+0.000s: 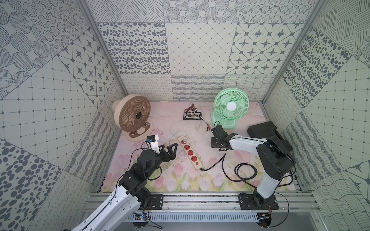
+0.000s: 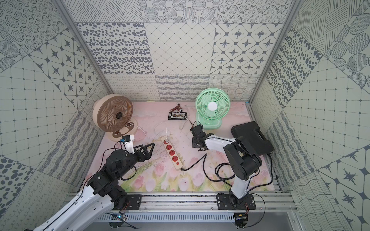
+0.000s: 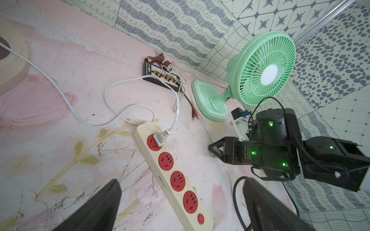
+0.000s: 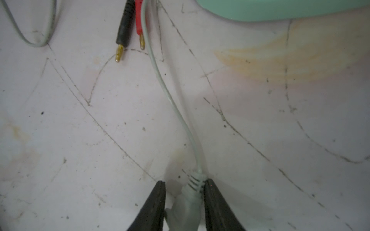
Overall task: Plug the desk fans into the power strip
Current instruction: Pick up the plug from the center of the board.
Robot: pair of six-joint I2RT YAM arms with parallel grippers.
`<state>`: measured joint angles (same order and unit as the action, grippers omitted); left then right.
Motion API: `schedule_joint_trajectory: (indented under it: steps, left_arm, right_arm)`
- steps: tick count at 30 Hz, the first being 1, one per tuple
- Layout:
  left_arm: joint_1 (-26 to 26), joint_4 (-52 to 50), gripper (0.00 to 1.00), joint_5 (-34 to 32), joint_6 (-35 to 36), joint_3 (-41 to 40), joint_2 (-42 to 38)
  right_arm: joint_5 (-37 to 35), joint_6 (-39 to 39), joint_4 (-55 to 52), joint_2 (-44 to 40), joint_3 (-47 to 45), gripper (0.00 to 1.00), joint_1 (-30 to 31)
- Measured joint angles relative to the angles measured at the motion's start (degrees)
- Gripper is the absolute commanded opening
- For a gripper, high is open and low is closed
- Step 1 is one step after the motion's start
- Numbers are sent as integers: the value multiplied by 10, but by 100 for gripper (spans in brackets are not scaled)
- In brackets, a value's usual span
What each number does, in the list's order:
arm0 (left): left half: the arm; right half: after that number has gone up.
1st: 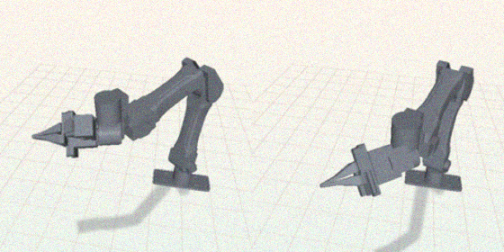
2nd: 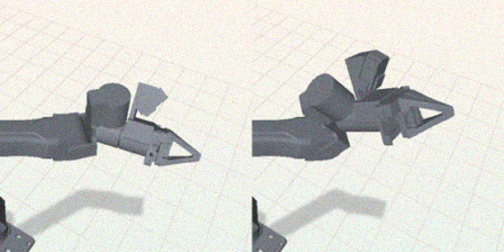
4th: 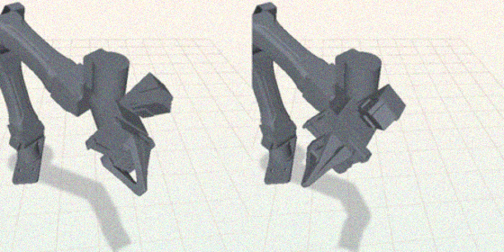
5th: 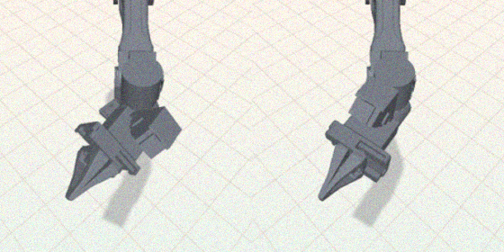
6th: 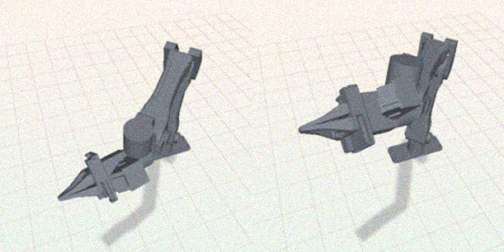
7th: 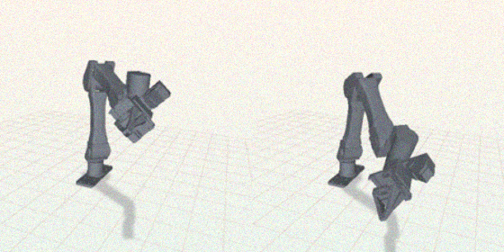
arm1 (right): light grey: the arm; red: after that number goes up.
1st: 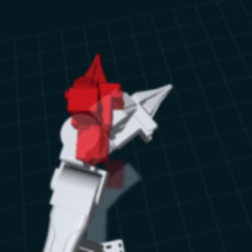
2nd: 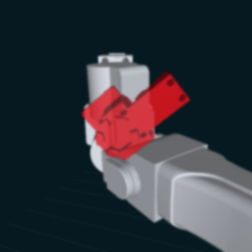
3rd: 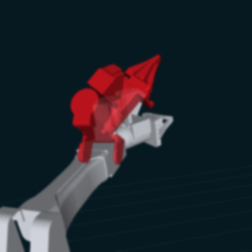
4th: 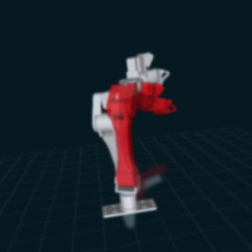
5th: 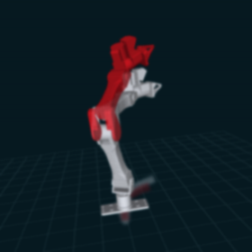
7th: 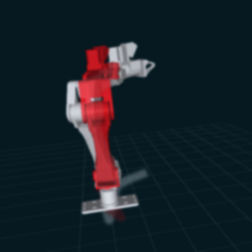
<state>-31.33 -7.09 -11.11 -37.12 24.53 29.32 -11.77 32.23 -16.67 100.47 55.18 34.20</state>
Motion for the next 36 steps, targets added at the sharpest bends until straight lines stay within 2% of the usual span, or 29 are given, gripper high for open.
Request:
schedule_joint_trajectory:
  steps: [4, 11, 18, 22, 26, 32, 36]
  left_arm:
    - [0, 0, 99, 3, 0, 0, -2]
    - [0, 0, 99, 7, 0, -1, -5]
    - [0, 2, 99, 15, 0, -1, 10]
    - [0, 5, 99, 31, 2, 6, 49]
    - [-1, 11, 99, 55, 2, 24, 110]
    - [-3, 17, 99, 97, 5, 44, 145]
    - [-5, 14, 98, 129, -3, 85, 173]
  right_arm:
    - [2, -1, -8, -15, -5, 19, 2]
    - [9, -12, -8, -39, -5, 11, 7]
    - [21, -23, 4, -63, -14, 9, 16]
    - [45, -33, 42, -104, -45, 9, 29]
    - [73, -40, 97, -145, -86, 9, 39]
    - [90, -51, 159, -196, -134, 9, 59]
    - [92, -57, 189, -234, -159, 9, 71]
